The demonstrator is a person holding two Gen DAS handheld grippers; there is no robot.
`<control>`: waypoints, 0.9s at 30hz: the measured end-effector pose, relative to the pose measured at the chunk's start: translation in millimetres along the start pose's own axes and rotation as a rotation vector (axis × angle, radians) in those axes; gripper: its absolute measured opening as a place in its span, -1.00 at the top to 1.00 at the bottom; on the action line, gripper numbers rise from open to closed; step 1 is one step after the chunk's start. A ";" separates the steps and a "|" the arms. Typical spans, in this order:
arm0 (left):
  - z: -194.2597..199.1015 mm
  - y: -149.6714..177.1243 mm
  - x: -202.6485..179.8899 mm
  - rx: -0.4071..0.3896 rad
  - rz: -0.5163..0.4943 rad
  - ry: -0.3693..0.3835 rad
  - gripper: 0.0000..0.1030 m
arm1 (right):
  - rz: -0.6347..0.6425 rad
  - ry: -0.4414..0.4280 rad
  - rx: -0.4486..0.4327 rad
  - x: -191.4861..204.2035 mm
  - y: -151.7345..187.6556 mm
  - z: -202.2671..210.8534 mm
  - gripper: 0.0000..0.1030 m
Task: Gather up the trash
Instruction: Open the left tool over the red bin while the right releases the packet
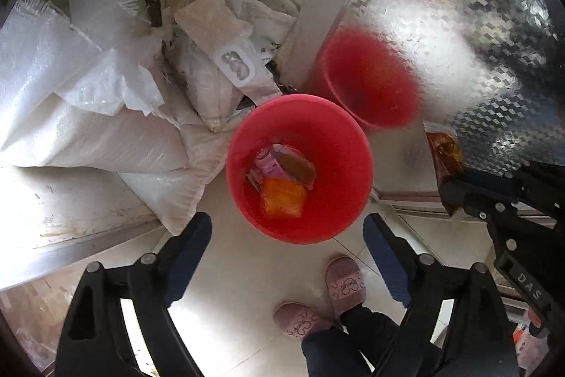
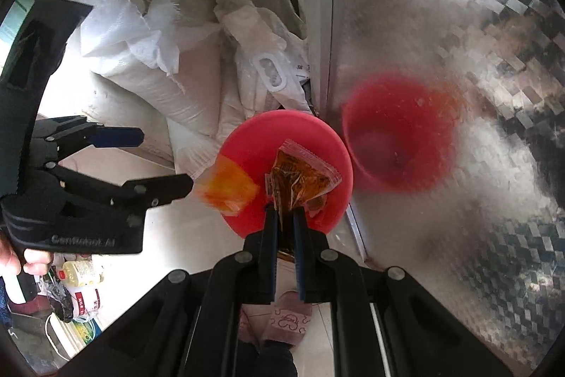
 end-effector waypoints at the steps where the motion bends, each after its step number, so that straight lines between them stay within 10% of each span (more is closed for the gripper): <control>1: 0.3 1.4 1.8 0.005 0.004 0.000 -0.70 | 0.001 -0.001 0.002 0.1 -0.5 -1.4 0.86; 5: 6.2 7.7 7.1 0.002 -0.003 -0.038 -1.00 | 0.008 -0.015 0.011 2.7 -2.0 -1.4 0.85; 21: 7.2 27.0 34.1 0.013 0.052 -0.099 -1.00 | 0.077 -0.027 0.057 19.1 -6.1 -27.9 0.79; 27: 11.2 28.8 32.5 0.007 0.061 -0.104 -1.00 | 0.074 -0.024 0.052 16.1 -5.7 -24.5 -0.36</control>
Point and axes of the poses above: each gripper's, at about its wrist camera, not at the fingertips, and z roughly against the way its jaws point, x to its left, y to its underside, the point moved 7 cm from there along -z, roughly the way its jaws point, and after that the axes turned 3 degrees about x, right-handed, at the moved point
